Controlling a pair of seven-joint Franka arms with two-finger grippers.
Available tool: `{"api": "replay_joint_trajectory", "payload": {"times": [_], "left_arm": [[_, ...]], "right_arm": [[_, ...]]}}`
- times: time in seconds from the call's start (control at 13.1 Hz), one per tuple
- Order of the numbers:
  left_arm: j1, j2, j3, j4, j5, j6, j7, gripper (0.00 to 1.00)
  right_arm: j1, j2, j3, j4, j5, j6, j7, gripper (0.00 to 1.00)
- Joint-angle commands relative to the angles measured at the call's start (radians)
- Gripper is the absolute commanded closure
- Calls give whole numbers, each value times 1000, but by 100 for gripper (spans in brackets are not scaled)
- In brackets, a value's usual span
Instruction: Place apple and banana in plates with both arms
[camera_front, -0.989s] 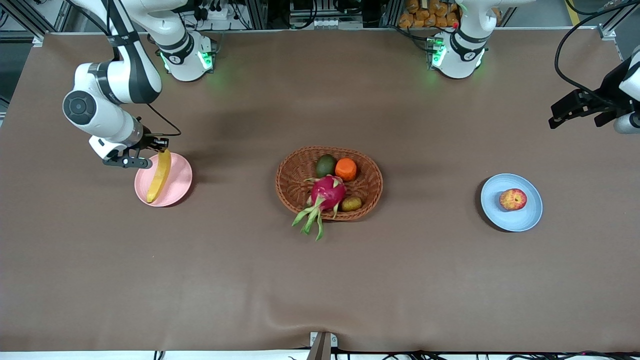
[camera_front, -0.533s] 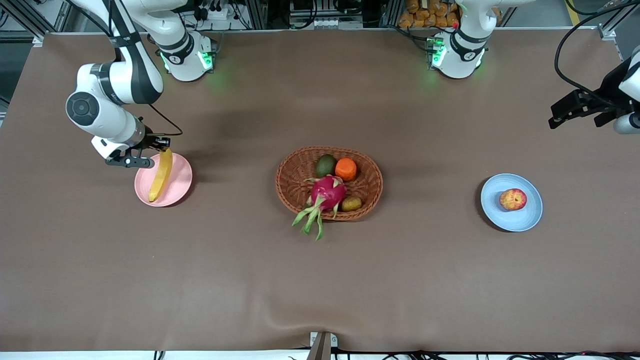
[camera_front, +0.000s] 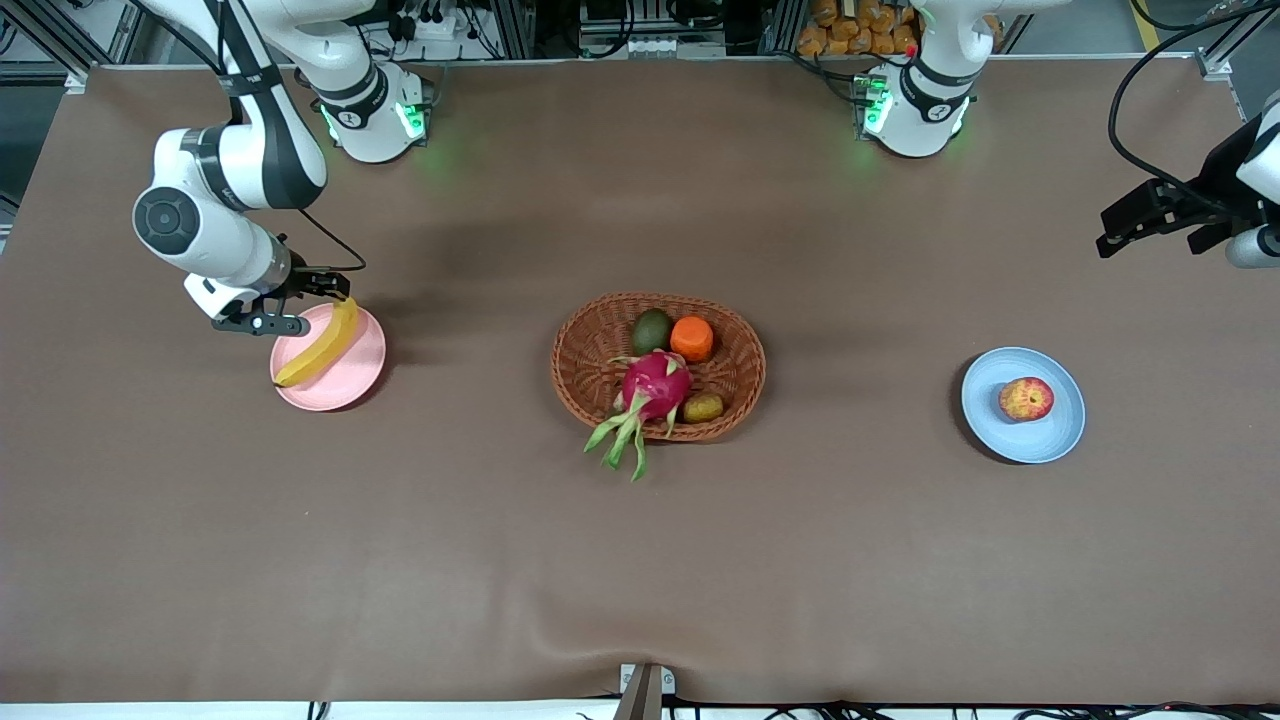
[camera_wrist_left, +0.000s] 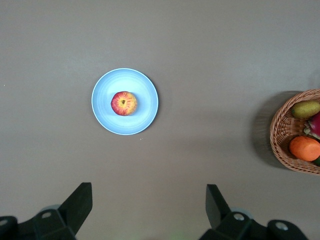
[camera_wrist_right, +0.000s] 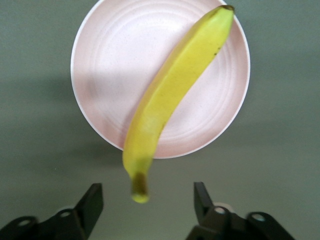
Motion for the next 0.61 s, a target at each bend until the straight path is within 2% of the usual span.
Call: {"api": "replay_joint_trajectory", "payload": {"times": [0.0,0.23,0.46,0.53], "left_arm": [[-1,14,-3,29,7,-20,3,0],[-3,14,-3,29,7,-20,3,0],[-3,14,-3,29,7,-20,3,0],[-3,14,-3,29,7,-20,2,0]], "right_arm": [[-10,-12,9,122,-19,-140,-12,0],[-19,-10,10,331,-8,-353,-18,0],[-22,-10,7,512,7,-481,-67,0],[-31,-12,6,567,38,-517,-89,0]]}}
